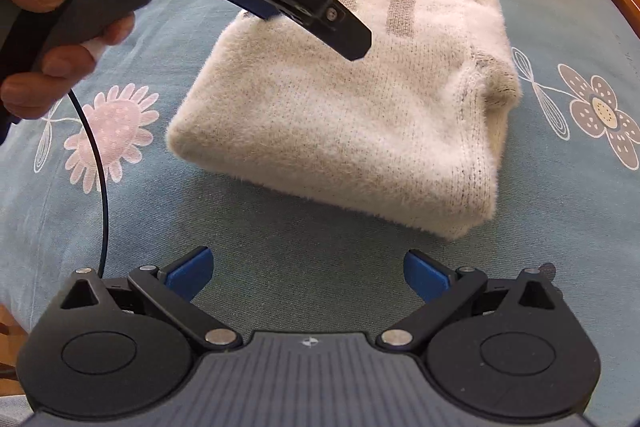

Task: Fold clothes
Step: 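Press the left gripper onto the sweater fold to flatten it, then lower both open grippers onto the sweater edge to grasp it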

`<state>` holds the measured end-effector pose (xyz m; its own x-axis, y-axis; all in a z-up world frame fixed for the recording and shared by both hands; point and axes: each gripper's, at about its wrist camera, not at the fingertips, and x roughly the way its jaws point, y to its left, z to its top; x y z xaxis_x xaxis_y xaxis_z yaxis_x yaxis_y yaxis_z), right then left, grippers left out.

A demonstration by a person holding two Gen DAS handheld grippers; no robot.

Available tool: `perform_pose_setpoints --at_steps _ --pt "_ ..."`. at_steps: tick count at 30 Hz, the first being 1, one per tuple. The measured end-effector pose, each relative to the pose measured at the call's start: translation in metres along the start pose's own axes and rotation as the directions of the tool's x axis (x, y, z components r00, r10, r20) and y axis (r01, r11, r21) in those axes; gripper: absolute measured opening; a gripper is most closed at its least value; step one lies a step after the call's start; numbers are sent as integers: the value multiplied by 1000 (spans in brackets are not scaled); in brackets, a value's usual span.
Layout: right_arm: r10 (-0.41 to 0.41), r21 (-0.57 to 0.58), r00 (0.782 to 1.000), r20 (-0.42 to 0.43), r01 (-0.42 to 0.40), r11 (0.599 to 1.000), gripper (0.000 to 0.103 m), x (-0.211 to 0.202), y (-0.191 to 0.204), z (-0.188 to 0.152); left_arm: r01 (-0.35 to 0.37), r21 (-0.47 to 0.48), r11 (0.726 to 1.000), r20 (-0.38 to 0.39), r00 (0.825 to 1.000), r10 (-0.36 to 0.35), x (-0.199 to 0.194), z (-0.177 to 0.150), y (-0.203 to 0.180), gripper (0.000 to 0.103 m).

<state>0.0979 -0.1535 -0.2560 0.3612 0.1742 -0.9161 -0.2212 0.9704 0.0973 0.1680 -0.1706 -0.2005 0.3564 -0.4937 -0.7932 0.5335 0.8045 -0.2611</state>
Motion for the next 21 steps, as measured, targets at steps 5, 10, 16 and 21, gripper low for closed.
perform_pose_setpoints --at_steps 5,10,16,21 --pt "0 54 999 -42 3 999 103 10 -4 -5 40 22 999 -22 999 -40 3 0 1 102" --pt "13 157 995 -97 3 988 103 25 -17 -9 60 -25 998 -54 997 -61 8 5 6 102" --pt "-8 213 984 -180 47 976 103 45 -24 -12 98 -109 989 -59 993 -105 11 7 18 102" --pt "-38 171 976 -214 76 982 103 51 -17 -9 88 -32 996 -91 992 -90 12 8 10 102"
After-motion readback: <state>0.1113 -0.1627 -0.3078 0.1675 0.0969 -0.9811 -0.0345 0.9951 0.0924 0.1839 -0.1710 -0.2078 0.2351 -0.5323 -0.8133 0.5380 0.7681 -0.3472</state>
